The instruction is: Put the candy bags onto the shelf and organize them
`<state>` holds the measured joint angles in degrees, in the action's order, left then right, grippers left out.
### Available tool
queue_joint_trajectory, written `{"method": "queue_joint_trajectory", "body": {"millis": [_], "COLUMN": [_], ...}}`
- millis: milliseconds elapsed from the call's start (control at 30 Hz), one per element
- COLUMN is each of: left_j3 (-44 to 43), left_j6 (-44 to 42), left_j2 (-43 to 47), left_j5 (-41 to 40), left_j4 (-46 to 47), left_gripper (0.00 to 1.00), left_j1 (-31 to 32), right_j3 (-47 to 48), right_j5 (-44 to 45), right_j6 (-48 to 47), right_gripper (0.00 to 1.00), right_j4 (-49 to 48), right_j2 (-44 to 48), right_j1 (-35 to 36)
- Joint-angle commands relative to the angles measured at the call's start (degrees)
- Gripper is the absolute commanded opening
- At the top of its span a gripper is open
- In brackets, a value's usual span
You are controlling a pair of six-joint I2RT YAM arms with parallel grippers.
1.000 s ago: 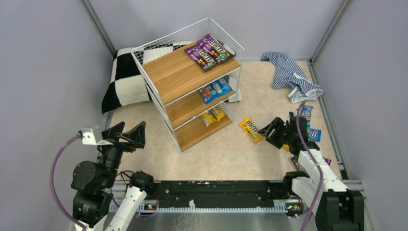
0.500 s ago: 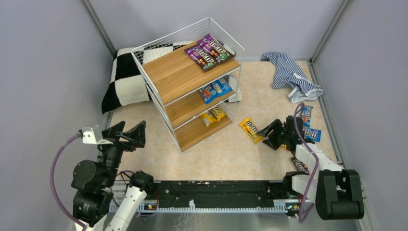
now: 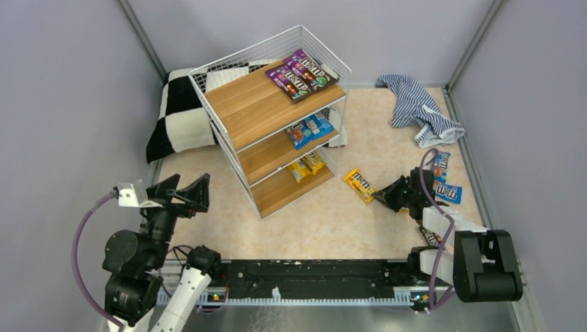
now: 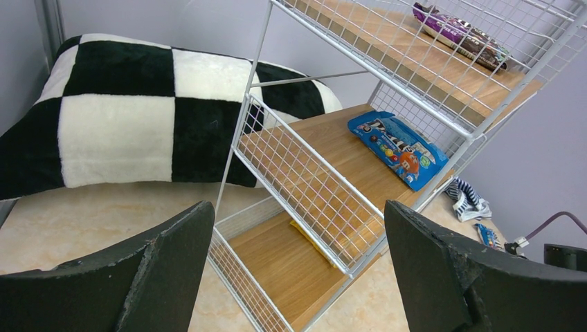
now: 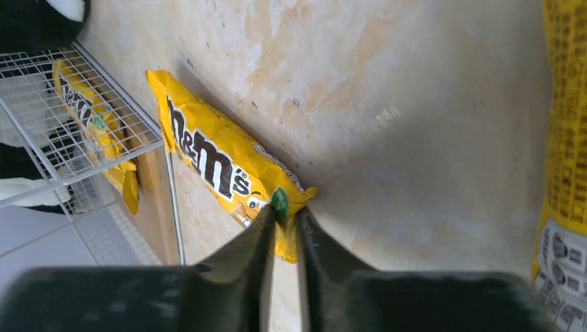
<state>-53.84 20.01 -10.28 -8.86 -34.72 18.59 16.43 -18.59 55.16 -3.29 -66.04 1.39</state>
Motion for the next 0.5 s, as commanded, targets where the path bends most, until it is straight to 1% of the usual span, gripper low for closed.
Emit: {"method": "queue_joint_trajectory", "body": {"millis": [0,133,300,400,467], "left_j3": [-1.2,-1.4,0.0,1.2,1.8], "left_j6": [-0.8,-1.1,-0.5,-0.2,0.3], "left_j2": [-0.9,-1.4,-0.7,-0.6,-0.7], "left_j5": [-0.3,-0.4,-0.6,-0.1,0.5], "left_j4": [1.3,1.4,2.2,3.3,4.1], "left_gripper": [0.98,0.98,0.98,0.98,0.98], "left_j1": [0.2,0.2,0.2,0.2,0.2], "right_j3": [-0.8,1.2,3.6,2.9,2.0], "right_j5": [-0.2,-3.2,-9.3,-10.9,-10.7], "right_j6": [-0.5,-1.2,-2.2,1.0,5.9], "right_gripper": [0.0,0.0,0.0,0.0,0.0], "right_j4": [-5.7,-0.4,11.9,15.2,12.9], "right_j2": [0.8,4.7,11.3,15.6,17.9], "right_j1": [0.2,0.1,0.6,3.8,8.2]}}
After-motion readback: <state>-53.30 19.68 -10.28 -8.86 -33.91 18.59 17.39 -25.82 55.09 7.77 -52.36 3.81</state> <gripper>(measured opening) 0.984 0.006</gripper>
